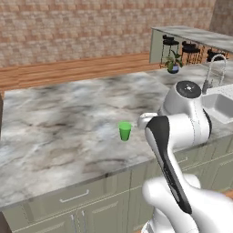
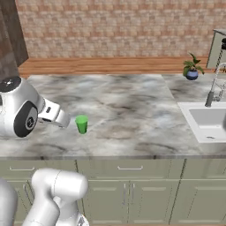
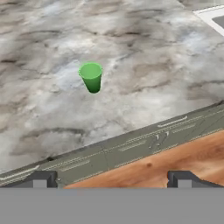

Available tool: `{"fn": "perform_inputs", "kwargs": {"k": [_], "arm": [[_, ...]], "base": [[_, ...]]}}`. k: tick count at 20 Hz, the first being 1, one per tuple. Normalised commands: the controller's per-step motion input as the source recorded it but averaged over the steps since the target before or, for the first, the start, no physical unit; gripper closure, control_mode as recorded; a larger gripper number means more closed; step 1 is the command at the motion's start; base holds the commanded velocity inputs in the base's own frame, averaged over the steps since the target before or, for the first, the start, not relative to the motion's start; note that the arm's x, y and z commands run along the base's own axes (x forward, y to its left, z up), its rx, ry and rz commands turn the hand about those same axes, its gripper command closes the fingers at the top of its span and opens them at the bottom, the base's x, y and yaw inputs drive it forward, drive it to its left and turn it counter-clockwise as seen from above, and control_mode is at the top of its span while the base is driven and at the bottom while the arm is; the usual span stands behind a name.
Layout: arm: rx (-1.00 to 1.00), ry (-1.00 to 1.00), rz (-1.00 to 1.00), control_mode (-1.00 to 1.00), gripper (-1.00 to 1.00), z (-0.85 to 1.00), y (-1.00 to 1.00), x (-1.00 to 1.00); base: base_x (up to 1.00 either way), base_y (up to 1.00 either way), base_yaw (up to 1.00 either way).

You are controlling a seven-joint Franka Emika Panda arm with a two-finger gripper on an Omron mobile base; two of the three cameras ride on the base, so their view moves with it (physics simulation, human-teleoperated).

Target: Place the pitcher and cup on the dining counter for serving.

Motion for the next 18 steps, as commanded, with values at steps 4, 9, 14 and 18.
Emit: {"fn": "perform_inputs", "kwargs": {"k": [4, 9, 14, 18], "arm": [[0.0, 0.0, 0.0, 1.0, -1.0, 0.0, 0.0, 0.0], [0.0, 0.07, 0.0, -1.0, -1.0, 0.0, 0.01, 0.29], [0.0, 0.22, 0.0, -1.0, -1.0, -0.05, 0.0, 0.75], [-0.01, 0.2, 0.02, -1.0, -1.0, -0.31, 0.09, 0.43]], "base": [[0.75, 0.06, 0.0], [0.41, 0.06, 0.0], [0.0, 0.0, 0.0], [0.0, 0.0, 0.0]]}}
